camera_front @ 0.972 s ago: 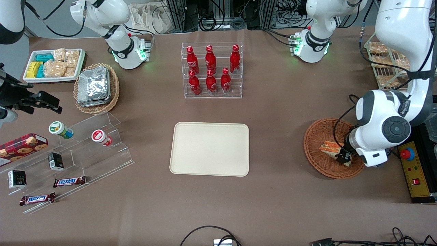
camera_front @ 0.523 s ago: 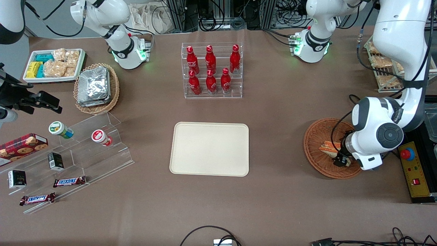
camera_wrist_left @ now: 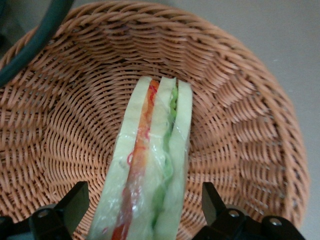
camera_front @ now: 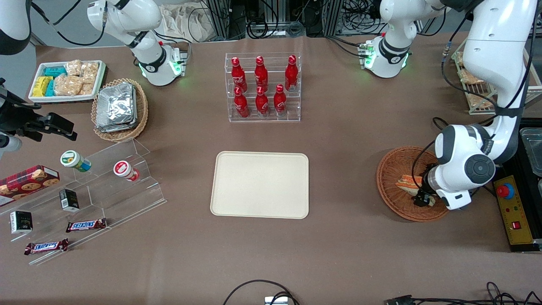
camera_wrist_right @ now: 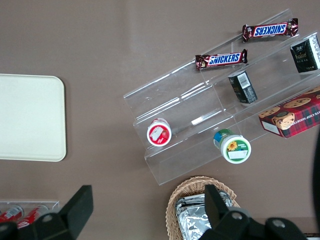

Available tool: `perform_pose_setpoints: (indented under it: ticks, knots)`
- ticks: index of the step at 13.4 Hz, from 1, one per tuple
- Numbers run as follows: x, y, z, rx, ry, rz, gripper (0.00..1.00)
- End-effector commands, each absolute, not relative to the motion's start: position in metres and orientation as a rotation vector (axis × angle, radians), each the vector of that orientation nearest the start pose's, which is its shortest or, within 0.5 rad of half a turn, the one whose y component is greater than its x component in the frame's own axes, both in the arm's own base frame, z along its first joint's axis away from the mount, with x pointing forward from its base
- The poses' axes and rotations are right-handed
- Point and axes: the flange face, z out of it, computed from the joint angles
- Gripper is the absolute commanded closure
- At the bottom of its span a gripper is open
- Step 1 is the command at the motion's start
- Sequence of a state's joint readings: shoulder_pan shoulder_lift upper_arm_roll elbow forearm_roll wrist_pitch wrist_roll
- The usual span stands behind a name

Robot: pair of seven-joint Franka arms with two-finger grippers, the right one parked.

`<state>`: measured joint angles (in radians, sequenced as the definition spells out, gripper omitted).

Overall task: Place sandwich from basket to tray
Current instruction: 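Close the left gripper on the wrapped sandwich, then lift the sandwich and carry it with the left gripper over the beige tray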

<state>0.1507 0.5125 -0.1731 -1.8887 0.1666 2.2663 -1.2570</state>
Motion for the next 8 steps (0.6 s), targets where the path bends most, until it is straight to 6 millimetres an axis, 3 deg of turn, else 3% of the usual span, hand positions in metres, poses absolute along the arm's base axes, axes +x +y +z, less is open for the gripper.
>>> perform_pose_setpoints:
  ticks: [1, 2, 5, 8]
  knots:
    - [0.620, 0.003, 0.222, -2.572, -1.581, 0.087, 0.56]
    - [0.620, 0.000, 0.225, -2.581, -1.530, 0.063, 1.00]
    - [0.620, -0.002, 0.245, -2.582, -1.476, 0.070, 1.00]
    - [0.623, -0.002, 0.302, -2.674, -1.278, 0.059, 1.00]
